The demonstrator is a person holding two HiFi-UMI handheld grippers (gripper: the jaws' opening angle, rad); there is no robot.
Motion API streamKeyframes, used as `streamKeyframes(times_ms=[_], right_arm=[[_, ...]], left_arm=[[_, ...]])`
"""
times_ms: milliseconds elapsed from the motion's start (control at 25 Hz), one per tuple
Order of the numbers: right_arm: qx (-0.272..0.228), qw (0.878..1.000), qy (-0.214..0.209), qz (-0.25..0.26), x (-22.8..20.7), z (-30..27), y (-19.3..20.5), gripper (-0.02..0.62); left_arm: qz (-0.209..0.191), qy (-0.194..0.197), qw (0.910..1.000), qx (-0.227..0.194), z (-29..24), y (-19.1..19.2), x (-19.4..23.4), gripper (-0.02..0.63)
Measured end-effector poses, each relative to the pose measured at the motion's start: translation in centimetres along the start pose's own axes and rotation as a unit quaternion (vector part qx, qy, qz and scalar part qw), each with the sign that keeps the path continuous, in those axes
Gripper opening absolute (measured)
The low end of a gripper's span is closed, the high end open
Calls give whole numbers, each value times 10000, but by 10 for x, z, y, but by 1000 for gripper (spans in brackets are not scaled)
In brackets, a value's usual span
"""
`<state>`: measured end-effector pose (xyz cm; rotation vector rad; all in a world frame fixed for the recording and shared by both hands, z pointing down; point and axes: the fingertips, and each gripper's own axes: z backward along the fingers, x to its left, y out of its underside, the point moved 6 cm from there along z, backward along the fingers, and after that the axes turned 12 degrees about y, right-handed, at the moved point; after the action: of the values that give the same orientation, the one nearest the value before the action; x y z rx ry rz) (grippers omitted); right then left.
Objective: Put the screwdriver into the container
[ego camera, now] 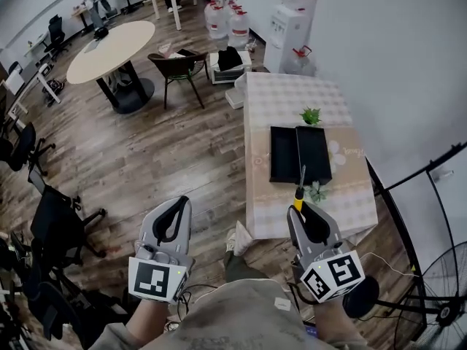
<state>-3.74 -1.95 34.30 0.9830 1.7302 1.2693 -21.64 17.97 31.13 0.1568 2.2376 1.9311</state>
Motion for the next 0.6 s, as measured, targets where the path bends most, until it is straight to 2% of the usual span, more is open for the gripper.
streamKeyframes(times_ms=[320,600], right_arm=[[396,9982,328,-307,-39,-102,9,106],[721,9931,820,-431,-76,-150,21,106]], left_arm=[[33,484,9985,252,-102,7,57,0],[-11,1136,9927,402,-186,12,81,0]])
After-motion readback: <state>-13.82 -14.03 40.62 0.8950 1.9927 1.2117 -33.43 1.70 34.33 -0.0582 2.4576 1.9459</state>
